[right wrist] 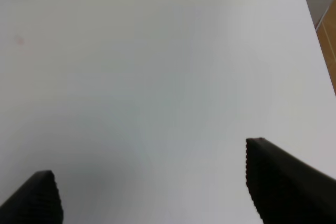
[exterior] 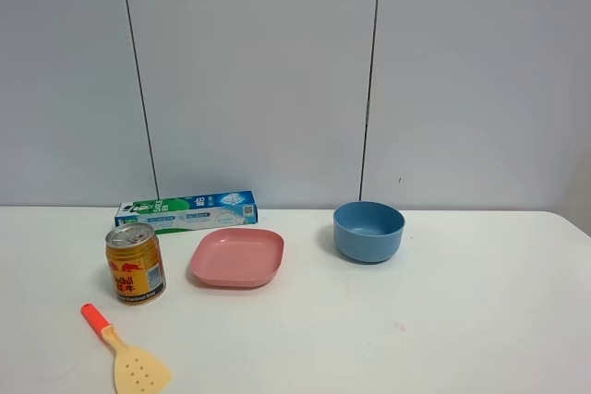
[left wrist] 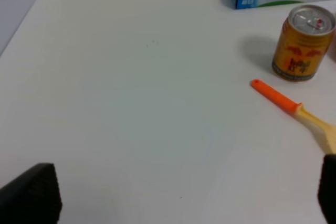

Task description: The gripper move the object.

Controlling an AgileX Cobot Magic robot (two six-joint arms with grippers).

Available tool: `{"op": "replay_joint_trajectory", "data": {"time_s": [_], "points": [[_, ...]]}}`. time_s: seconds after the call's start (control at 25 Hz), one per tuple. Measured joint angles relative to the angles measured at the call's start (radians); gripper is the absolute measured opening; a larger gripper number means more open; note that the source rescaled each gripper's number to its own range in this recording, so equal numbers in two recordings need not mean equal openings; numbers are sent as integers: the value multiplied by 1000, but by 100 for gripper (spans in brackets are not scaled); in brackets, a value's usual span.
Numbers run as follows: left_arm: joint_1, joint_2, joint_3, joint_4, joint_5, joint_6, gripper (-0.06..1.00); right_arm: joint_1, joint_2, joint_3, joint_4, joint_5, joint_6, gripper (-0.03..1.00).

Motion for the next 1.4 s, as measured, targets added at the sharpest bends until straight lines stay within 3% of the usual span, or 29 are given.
{"op": "replay_joint_trajectory", "data": {"time_s": [0.36,1.12,1.4], "points": [[0,0,0,0,0,1,100,0,-148,0,3,-5,26,21],[0,0,0,0,0,0,100,2,-151,-6,-13,75,90,21],[0,0,0,0,0,0,100,97,-151,-6,-42,71,127,21]]}}
